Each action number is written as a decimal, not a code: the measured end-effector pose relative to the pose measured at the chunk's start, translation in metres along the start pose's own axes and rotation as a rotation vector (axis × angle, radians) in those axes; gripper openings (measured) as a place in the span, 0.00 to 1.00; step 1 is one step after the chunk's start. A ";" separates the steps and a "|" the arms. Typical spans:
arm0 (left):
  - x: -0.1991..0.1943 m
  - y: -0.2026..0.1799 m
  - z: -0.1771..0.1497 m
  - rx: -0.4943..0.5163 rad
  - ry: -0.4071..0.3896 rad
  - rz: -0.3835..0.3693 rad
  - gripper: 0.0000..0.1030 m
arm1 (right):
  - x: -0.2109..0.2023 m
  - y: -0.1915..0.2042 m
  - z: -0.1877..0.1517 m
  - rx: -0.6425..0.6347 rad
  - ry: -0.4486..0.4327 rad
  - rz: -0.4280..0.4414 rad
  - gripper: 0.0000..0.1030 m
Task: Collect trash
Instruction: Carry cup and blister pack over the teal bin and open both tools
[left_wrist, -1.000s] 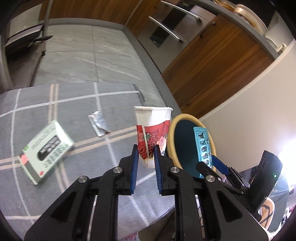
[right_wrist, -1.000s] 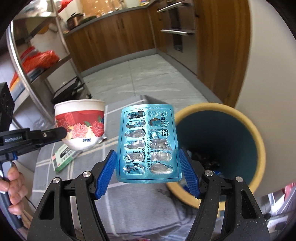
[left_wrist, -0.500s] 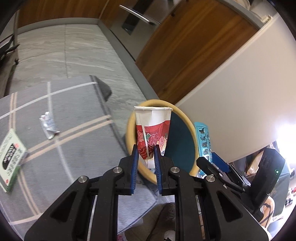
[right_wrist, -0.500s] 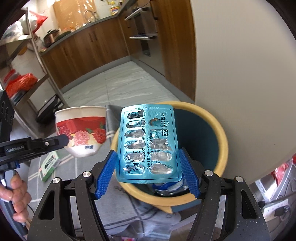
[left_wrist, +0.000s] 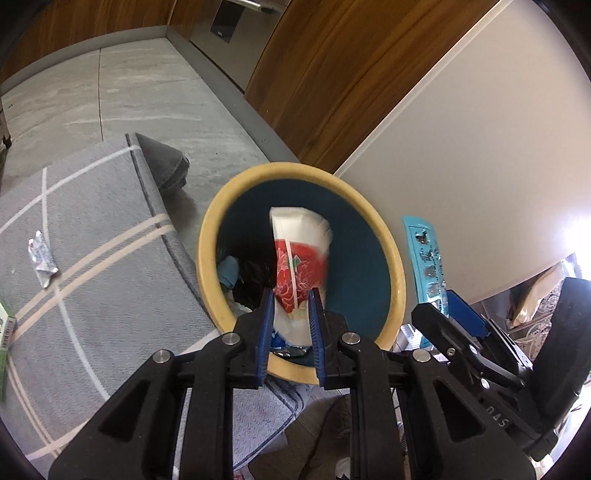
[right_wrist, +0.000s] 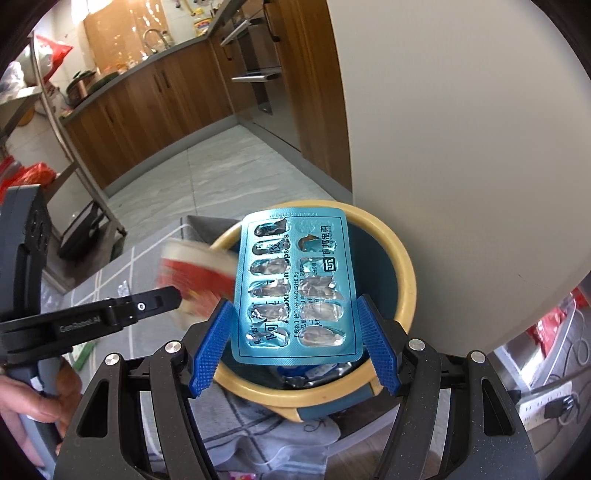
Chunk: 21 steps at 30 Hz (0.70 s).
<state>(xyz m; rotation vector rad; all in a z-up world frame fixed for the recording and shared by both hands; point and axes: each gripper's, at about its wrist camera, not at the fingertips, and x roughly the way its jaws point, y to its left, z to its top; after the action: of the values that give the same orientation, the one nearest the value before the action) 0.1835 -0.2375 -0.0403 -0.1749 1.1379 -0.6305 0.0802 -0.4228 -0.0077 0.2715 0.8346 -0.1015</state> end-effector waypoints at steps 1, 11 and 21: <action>0.002 0.001 0.000 0.001 0.007 0.005 0.19 | 0.001 -0.001 0.000 0.001 0.003 -0.003 0.68; -0.007 0.004 0.001 0.005 -0.024 0.011 0.46 | 0.012 -0.003 0.000 0.016 0.031 -0.013 0.68; -0.046 0.044 -0.001 -0.072 -0.099 0.058 0.67 | 0.031 0.004 0.001 0.008 0.082 -0.018 0.68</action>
<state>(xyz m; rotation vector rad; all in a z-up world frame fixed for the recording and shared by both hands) 0.1869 -0.1765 -0.0234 -0.2319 1.0669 -0.5241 0.1026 -0.4189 -0.0297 0.2769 0.9178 -0.1106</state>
